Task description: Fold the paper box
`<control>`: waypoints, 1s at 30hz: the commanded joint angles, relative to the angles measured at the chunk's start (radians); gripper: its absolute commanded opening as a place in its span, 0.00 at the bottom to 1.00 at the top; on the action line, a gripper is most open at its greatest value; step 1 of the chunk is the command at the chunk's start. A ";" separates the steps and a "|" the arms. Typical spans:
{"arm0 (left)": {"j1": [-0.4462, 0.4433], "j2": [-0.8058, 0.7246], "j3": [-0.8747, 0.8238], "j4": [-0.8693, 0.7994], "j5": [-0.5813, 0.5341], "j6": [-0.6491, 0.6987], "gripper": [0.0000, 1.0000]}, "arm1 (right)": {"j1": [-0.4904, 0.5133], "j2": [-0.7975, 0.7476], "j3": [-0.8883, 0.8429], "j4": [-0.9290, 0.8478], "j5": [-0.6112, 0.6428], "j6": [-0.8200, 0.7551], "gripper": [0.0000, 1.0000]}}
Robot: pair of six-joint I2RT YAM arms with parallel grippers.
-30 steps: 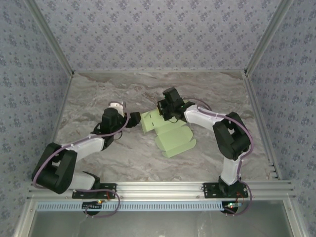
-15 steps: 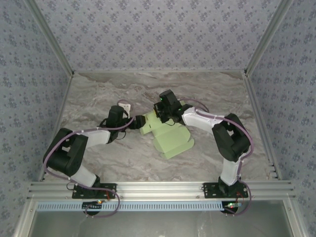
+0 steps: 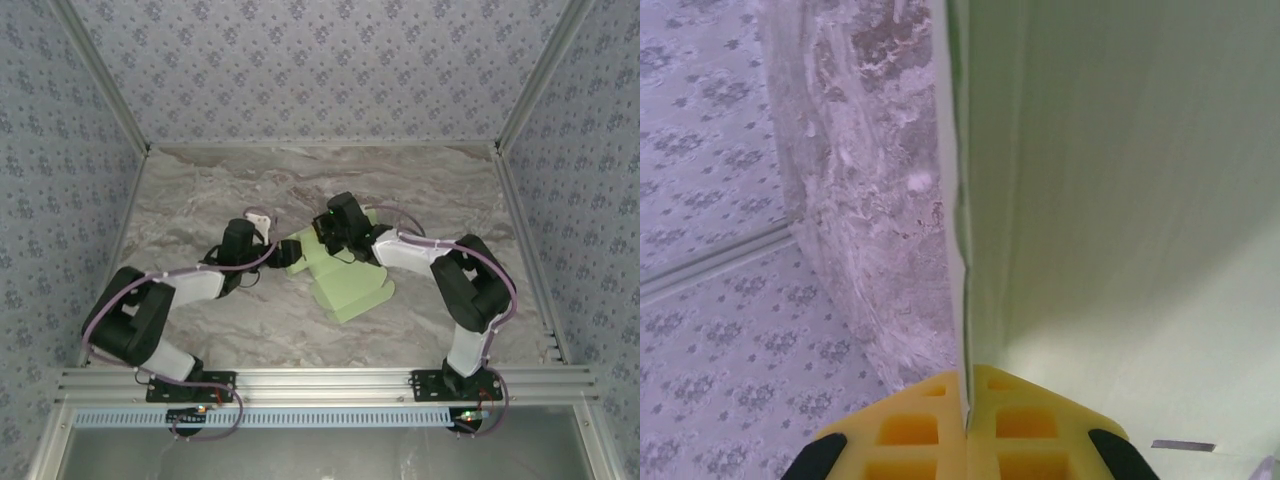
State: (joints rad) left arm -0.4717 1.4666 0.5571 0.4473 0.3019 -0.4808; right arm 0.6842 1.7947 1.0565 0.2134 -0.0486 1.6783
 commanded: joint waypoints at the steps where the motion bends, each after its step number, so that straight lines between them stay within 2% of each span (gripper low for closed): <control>1: 0.004 -0.096 -0.050 0.001 -0.059 0.000 0.82 | -0.021 -0.021 -0.069 0.271 -0.004 -0.104 0.00; 8: 0.015 -0.232 -0.141 -0.009 -0.101 -0.020 0.83 | -0.057 0.019 -0.143 0.524 -0.138 -0.149 0.00; 16: 0.025 -0.415 -0.218 -0.096 -0.267 0.004 0.82 | -0.077 0.068 -0.195 0.684 -0.241 -0.213 0.00; 21: 0.035 -0.373 -0.234 -0.066 -0.313 0.175 0.80 | -0.086 0.116 -0.184 0.739 -0.291 -0.253 0.00; 24: 0.038 -0.338 -0.223 -0.045 -0.313 0.186 0.79 | -0.093 0.164 -0.175 0.808 -0.320 -0.263 0.00; 27: 0.038 -0.299 -0.251 0.074 -0.307 0.193 0.78 | -0.105 0.212 -0.164 0.883 -0.366 -0.252 0.00; 30: 0.036 -0.270 -0.247 0.123 -0.236 0.247 0.77 | -0.111 0.240 -0.145 0.891 -0.415 -0.273 0.00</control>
State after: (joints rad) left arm -0.4385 1.1778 0.3107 0.4690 0.0181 -0.3035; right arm 0.5819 2.0060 0.8799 1.0401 -0.3920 1.4490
